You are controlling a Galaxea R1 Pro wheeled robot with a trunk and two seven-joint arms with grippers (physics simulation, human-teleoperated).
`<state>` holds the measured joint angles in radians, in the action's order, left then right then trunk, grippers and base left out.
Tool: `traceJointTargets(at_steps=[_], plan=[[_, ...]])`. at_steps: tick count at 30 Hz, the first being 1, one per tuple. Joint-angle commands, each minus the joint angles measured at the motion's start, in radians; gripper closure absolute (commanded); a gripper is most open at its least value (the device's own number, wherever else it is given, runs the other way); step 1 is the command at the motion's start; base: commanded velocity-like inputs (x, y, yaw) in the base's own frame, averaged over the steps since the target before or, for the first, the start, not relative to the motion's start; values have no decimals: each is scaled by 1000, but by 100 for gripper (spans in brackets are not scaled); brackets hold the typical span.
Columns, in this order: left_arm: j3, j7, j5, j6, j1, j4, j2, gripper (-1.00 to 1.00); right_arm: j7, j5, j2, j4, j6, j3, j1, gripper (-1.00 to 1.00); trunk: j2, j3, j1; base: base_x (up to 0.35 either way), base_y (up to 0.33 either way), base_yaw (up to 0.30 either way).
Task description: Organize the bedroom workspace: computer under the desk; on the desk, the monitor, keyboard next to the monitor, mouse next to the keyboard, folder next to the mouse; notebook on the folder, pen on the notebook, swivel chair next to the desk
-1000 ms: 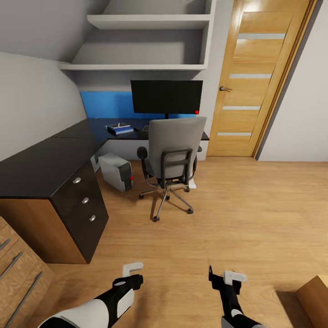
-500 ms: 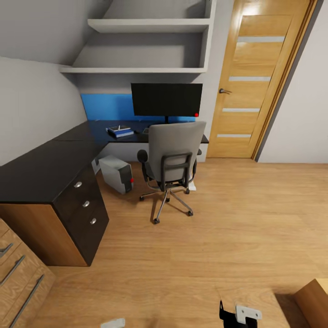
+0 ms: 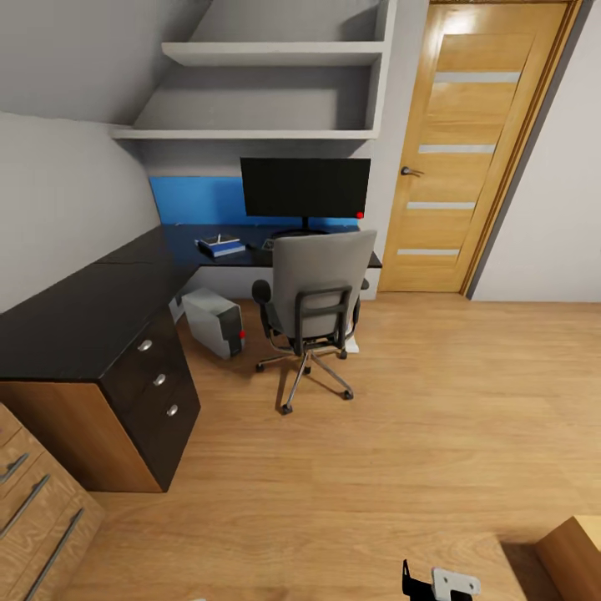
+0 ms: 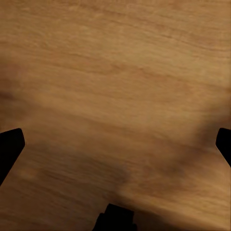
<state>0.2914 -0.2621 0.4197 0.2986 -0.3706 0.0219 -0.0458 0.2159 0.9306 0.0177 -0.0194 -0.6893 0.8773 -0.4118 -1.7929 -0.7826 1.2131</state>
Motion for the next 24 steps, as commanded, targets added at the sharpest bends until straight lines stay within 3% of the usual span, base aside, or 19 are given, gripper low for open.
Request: traceJointTargets(at_steps=[1,24], plan=[[8,-6,7,2,0,0,0,-100,8,-1,2,-2,-1,9,0,-100,7,2,-4,0,0,0],[8,-7,8,0,1,0,3,-100,8,-1,2,-2,-1,9,0,-100,168,74,-92,0,0,0]])
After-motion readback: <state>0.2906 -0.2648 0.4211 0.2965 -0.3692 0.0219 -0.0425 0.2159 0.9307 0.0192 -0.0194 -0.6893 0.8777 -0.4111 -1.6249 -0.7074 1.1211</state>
